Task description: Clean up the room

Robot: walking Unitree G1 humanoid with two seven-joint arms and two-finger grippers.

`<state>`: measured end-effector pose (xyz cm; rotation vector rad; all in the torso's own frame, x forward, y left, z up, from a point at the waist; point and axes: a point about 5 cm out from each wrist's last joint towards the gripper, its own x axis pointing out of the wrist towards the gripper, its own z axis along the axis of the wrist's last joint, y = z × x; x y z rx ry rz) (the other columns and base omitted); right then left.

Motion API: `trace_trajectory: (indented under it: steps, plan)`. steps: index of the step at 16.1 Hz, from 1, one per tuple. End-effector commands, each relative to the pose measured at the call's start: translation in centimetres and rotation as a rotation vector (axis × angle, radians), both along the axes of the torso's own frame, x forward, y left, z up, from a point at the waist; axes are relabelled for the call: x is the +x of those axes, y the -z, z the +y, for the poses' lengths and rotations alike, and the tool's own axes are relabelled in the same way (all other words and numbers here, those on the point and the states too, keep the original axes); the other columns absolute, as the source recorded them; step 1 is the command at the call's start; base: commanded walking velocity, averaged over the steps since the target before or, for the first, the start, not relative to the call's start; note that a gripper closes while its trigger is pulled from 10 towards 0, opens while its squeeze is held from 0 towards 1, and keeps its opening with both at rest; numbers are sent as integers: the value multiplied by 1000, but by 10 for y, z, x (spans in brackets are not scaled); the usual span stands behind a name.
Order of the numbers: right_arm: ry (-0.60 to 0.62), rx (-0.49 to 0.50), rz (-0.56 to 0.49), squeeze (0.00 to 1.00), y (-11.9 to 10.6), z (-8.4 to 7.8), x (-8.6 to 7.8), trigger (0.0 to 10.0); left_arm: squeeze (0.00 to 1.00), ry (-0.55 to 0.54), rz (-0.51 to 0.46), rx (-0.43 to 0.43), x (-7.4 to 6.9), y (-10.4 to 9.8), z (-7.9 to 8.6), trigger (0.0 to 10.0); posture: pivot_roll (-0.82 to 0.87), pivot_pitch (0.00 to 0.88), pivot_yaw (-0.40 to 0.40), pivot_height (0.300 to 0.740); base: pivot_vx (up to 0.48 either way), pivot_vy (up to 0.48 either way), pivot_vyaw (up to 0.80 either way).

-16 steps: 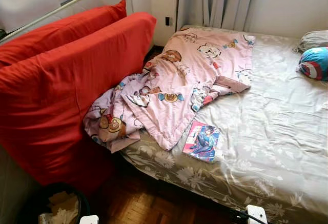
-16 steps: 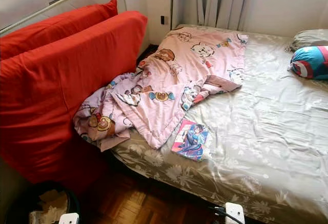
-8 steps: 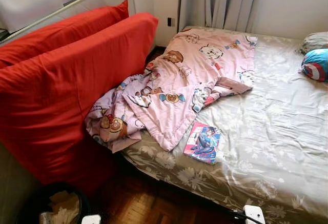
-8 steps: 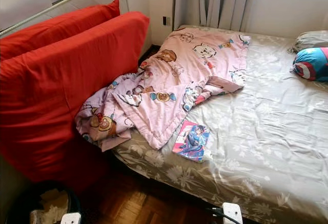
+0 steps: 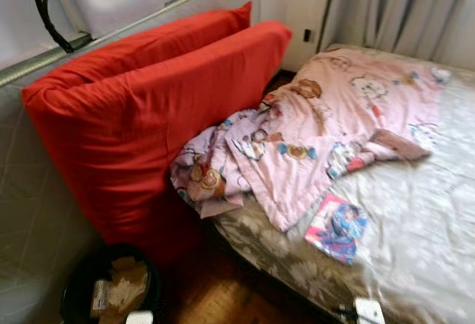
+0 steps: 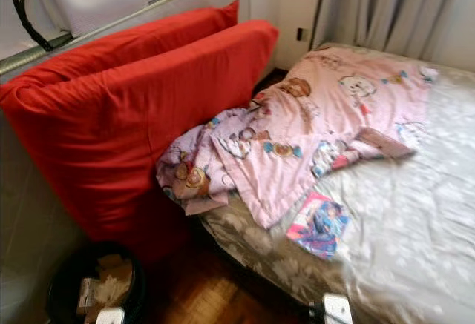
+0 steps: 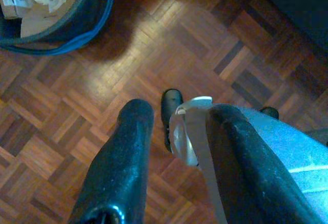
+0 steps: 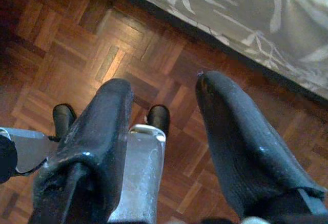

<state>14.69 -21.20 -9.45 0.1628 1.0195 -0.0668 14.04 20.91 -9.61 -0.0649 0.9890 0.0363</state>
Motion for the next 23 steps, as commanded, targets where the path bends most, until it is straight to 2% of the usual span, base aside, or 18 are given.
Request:
trace_trajectory:
  steps: [1, 7, 9, 11, 12, 13, 14, 15, 16, 17, 19, 20, 22, 23]
  plan:
    - [21, 13, 8, 0, 1, 1, -2, 10000, 0, -1, 6, 4, -2, 0, 2, 10000, -59, 3, 30, 740, 281, 0, 0]
    - [22, 2, 5, 0, 1, 0, -1, 10000, 0, -5, -9, 15, 2, -3, 10, 10000, -55, 14, 24, 740, 188, 0, 0]
    - [32, -5, -12, 0, 0, -1, 0, 10000, 0, -3, -57, 5, 9, -6, 6, 10000, -52, 18, 22, 740, 0, 0, 0]
    - [44, -3, -50, 0, -2, -1, 3, 10000, 0, -19, -144, 6, 26, -13, 2, 10000, -52, 18, 22, 740, 0, 0, 0]
    - [28, -10, -81, 0, -4, -1, 5, 10000, 0, -41, -215, -3, 39, -21, 3, 10000, -54, 22, 23, 740, 0, 0, 0]
    - [31, -10, -94, 0, -4, -1, 6, 10000, 0, -46, -234, -6, 45, -24, 4, 10000, -55, 23, 24, 740, 0, 0, 0]
    - [61, -7, -153, 0, -7, -2, 9, 10000, 0, -46, -313, -20, 66, -36, 4, 10000, -56, 25, 25, 740, 0, 0, 0]
    - [62, -8, -158, 0, -8, -2, 9, 10000, 0, -44, -320, -21, 68, -37, 4, 10000, -56, 25, 25, 740, 0, 0, 0]
    - [66, -14, -208, 0, -10, -2, 12, 10000, 0, -19, -449, -24, 89, -55, 5, 10000, -63, 32, 28, 740, 0, 0, 0]
    - [68, -12, -240, 0, -12, -2, 13, 10000, 0, -4, -550, -27, 102, -69, 6, 10000, -66, 34, 29, 740, 0, 0, 0]
    - [51, -20, -268, 0, -14, -2, 14, 10000, 0, 19, -708, -25, 114, -92, 3, 10000, -74, 32, 31, 740, 0, 0, 0]
    - [48, -25, -285, 0, -15, -2, 14, 10000, 0, 23, -788, -30, 115, -106, -1, 10000, -80, 33, 32, 740, 0, 0, 0]
    - [68, -29, -311, 0, -16, -4, 14, 10000, 0, 23, -856, -26, 109, -122, -4, 10000, -81, 32, 29, 740, 0, 0, 0]
    - [63, -40, -413, 0, -26, -1, 30, 10000, 0, 43, -879, -8, 104, -129, -4, 10000, -85, 29, 27, 740, 0, 0, 0]
